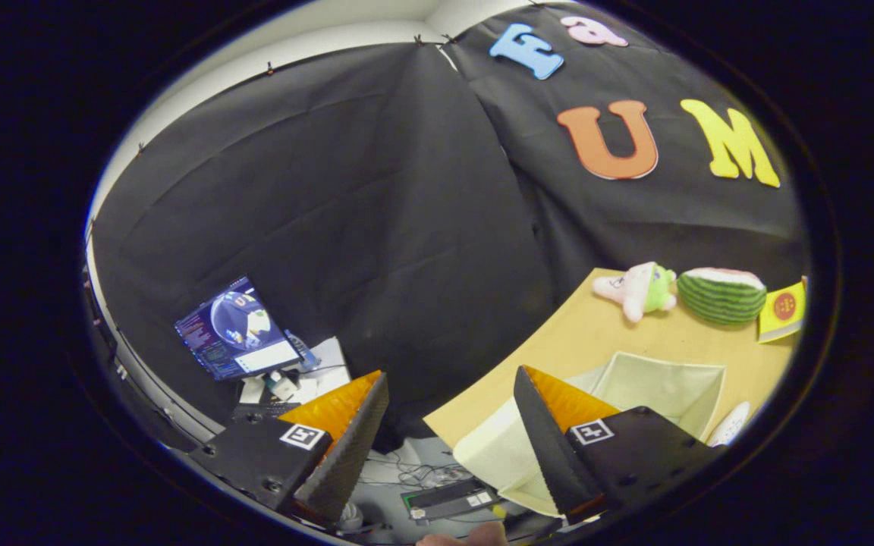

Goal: Open the storage box then place both shoes into the box .Put the left shoe in first, then the right shoe, with the right side of both shoes facing outward in a uniform manner.

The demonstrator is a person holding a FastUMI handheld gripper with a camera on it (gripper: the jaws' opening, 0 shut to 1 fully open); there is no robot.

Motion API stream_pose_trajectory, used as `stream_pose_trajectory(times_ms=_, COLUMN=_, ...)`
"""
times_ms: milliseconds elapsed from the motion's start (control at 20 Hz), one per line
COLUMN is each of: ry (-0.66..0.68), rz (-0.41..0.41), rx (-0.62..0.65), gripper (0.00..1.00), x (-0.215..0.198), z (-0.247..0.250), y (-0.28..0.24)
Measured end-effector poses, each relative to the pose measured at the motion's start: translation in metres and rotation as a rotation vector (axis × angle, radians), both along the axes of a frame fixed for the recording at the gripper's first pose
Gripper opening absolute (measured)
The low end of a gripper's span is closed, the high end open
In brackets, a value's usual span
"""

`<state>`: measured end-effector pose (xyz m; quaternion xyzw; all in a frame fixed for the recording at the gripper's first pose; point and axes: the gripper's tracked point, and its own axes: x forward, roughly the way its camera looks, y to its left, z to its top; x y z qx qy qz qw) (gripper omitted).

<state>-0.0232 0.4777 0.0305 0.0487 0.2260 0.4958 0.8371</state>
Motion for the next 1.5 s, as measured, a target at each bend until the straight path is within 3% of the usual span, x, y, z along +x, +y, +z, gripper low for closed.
stream_pose_trajectory(times_ms=350, ry=-0.168, rz=-0.221, rx=-0.062, gripper=1.00, x=0.034, z=0.009, y=-0.100)
stream_pose_trajectory(times_ms=750, ry=-0.264, rz=-0.471, rx=-0.124, gripper=1.00, x=0.064, z=0.017, y=-0.236)
stream_pose_trajectory(times_ms=1250, ry=-0.280, rz=-0.647, rx=-0.183, gripper=1.00, x=0.076, z=0.007, y=-0.335)
stream_pose_trajectory(times_ms=1500, ry=-0.194, rz=-0.669, rx=-0.242, gripper=1.00, x=0.082, z=-0.021, y=-0.357)
